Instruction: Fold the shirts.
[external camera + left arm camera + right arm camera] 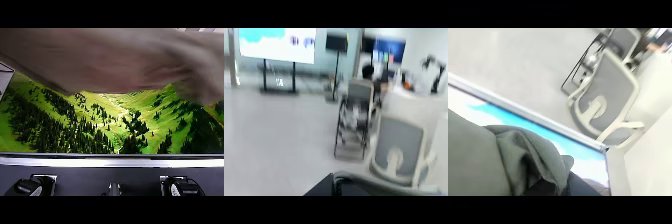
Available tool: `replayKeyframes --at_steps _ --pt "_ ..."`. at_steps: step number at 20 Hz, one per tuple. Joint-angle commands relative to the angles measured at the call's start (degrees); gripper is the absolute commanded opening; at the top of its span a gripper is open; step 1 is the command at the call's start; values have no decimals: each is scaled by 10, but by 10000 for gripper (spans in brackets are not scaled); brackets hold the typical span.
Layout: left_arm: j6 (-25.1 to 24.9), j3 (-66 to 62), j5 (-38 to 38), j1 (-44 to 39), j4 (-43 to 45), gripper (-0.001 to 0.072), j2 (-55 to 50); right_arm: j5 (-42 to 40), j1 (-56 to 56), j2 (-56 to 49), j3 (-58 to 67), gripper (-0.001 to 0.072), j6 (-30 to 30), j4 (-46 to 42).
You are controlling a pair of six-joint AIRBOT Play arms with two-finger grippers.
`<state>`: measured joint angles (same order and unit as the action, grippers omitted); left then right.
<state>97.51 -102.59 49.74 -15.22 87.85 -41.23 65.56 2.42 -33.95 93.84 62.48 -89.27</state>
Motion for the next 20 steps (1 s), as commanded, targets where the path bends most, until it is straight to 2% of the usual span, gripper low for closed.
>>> replayKeyframes --at_steps 1,4,6,9,11,13,15,18,20 --pt "16 -17 -15 5 28 27 45 12 6 30 28 17 15 -21" --pt "15 -8 13 5 45 27 38 69 6 15 27 17 25 -20" --pt "15 20 37 5 75 27 28 141 6 -12 27 17 25 -20" --pt "15 98 44 6 95 27 -1 295 6 -100 4 18 25 -18" --pt "9 166 42 6 96 27 -40 329 6 -170 -53 18 24 -7" --pt "0 239 31 6 97 28 -97 286 6 -235 -140 18 22 21" --pt "3 302 -10 6 97 28 -170 193 6 -302 -221 18 25 64" --pt "48 313 -23 6 82 29 -289 61 6 -406 -247 20 25 167" --pt "75 313 -22 6 32 29 -340 2 6 -443 -247 20 31 238"
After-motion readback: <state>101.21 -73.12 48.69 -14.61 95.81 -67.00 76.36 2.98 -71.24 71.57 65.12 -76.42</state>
